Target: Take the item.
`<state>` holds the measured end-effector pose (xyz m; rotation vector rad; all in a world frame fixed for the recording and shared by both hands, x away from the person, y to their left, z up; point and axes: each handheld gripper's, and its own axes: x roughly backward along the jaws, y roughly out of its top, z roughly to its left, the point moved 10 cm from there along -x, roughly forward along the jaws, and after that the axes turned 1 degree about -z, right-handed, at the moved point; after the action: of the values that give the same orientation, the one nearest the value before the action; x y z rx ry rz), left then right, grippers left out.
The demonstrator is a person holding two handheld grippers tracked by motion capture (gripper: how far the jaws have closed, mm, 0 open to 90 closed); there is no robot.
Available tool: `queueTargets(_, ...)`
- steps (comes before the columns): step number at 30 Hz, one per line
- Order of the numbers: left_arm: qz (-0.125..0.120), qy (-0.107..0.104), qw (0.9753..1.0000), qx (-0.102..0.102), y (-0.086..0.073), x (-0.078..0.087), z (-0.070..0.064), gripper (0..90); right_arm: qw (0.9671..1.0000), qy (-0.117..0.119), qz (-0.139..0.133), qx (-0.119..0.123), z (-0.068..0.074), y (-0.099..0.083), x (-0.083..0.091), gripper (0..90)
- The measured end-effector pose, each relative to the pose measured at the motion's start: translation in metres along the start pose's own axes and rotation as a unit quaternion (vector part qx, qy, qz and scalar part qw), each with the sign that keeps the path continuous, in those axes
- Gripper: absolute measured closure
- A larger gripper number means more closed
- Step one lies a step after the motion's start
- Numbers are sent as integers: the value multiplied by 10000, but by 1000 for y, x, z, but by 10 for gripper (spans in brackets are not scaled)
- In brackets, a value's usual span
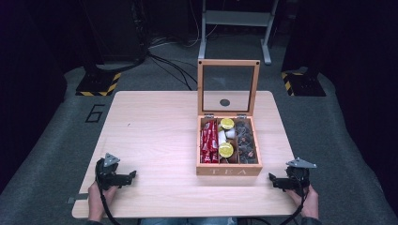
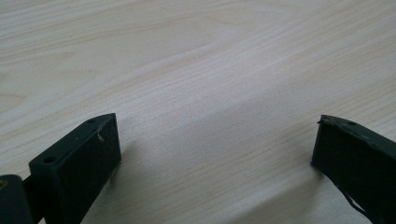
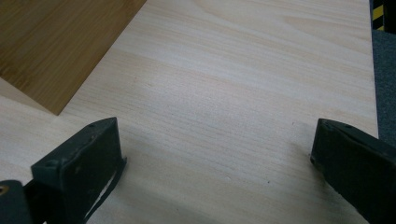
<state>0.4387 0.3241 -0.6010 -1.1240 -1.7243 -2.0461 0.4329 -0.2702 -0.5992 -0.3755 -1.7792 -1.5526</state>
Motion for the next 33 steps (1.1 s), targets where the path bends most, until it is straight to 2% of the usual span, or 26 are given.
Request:
queueTargets(9, -7, -12, 10000, -5, 0, 0, 0, 9, 9999, 78, -67, 68, 5, 1, 0, 28)
queueTargets(11, 13, -35, 10000, 1, 0, 0, 0, 8, 9999, 123, -26, 96, 6, 1, 0, 8)
queueTargets(17, 33, 28, 10000, 36, 0, 1, -1, 8, 9999, 28, -43, 109, 2, 2, -2, 0)
queueTargets(22, 29, 74, 9999, 97, 0, 0, -1, 8, 10000, -16, -30, 13, 1, 2, -2, 0)
queueTargets(25, 223, 129, 9996, 125, 0, 0, -2, 8, 10000, -39, -27, -12, 1, 2, -3, 0)
queueTargets(26, 193, 140, 9996, 170, 2, -1, -2, 9, 10000, -39, -28, -13, 1, 2, -3, 0)
queueTargets(28, 241, 99, 9995, 172, 3, 1, -3, 62, 10000, -38, -20, -8, 1, 2, -3, 0)
queueTargets(31, 99, -66, 9996, 251, 8, 2, -9, 90, 10000, -30, 0, -7, 1, 2, -3, 0)
queueTargets(33, 34, -78, 9998, 189, 12, 3, -12, 82, 10000, -25, 1, -5, 1, 2, -3, 0)
